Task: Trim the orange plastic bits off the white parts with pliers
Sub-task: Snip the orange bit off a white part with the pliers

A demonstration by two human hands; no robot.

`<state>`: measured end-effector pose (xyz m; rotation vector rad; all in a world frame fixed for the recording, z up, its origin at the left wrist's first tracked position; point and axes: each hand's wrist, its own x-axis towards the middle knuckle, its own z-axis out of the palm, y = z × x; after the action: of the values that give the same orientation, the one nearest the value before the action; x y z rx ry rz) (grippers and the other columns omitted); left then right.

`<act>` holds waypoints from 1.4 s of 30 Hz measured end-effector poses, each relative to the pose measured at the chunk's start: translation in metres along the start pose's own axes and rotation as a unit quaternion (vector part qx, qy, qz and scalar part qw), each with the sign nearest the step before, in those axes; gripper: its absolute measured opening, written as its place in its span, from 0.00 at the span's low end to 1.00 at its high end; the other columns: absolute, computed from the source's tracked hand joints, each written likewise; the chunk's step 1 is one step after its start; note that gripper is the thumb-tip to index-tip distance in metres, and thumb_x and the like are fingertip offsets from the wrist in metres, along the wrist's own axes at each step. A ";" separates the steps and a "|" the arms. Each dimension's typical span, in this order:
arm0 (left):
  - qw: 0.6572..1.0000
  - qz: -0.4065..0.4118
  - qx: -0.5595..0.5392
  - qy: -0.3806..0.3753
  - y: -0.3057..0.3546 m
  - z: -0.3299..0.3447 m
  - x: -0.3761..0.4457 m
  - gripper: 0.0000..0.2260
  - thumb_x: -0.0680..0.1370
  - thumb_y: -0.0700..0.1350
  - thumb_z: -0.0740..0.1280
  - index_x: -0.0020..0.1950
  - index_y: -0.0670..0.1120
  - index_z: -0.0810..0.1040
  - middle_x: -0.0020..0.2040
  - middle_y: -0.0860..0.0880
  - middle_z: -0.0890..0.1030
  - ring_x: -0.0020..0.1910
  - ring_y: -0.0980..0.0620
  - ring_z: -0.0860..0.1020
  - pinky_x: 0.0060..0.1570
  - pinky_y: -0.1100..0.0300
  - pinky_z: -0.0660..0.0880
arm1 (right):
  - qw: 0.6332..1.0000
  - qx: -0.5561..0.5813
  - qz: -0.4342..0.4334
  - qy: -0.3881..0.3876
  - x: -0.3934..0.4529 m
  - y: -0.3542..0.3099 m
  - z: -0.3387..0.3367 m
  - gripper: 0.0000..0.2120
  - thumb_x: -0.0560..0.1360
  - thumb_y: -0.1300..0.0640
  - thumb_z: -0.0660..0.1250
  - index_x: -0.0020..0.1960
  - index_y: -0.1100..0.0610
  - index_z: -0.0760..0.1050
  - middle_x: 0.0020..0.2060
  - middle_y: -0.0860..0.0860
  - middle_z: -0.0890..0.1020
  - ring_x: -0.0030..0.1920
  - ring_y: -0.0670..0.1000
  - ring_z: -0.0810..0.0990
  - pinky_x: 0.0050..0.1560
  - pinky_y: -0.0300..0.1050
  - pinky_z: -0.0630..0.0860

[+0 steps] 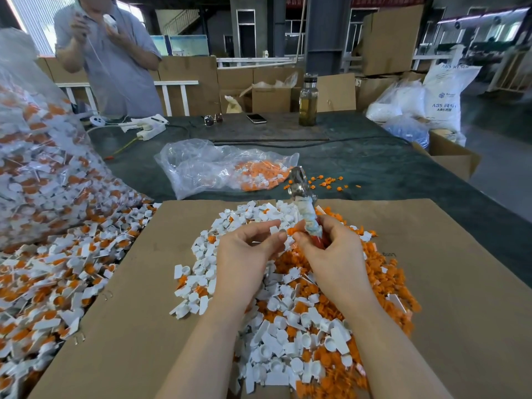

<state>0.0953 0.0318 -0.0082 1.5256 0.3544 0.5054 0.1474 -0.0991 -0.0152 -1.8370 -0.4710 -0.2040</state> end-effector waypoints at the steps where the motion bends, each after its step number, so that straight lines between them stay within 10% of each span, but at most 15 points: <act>1: 1.000 -0.006 -0.012 0.000 0.000 0.001 -0.001 0.08 0.73 0.40 0.76 0.48 0.51 0.85 0.39 0.48 0.87 0.38 0.52 0.86 0.40 0.65 0.80 | 1.000 0.007 -0.003 0.002 0.000 0.000 0.000 0.09 0.75 0.55 0.71 0.54 0.50 0.78 0.44 0.39 0.81 0.47 0.33 0.78 0.42 0.24 0.73; 20: 0.999 -0.002 -0.023 0.039 0.003 0.010 -0.005 0.05 0.71 0.38 0.78 0.42 0.46 0.84 0.37 0.45 0.86 0.39 0.46 0.86 0.42 0.56 0.83 | 0.993 -0.101 -0.031 0.060 -0.001 0.002 0.003 0.12 0.74 0.51 0.72 0.56 0.53 0.78 0.41 0.37 0.78 0.43 0.36 0.79 0.41 0.30 0.75; 42: 0.983 0.138 0.118 0.026 -0.001 0.010 -0.010 0.08 0.73 0.41 0.76 0.46 0.54 0.87 0.40 0.62 0.85 0.41 0.64 0.83 0.43 0.71 0.78 | 0.992 -0.108 -0.017 0.061 -0.001 -0.002 0.003 0.12 0.74 0.52 0.72 0.55 0.55 0.79 0.43 0.44 0.82 0.42 0.40 0.80 0.40 0.32 0.75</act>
<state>0.0925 0.0183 -0.0095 1.8074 0.2500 0.7429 0.1453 -0.0958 -0.0151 -2.0153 -0.4061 -0.4019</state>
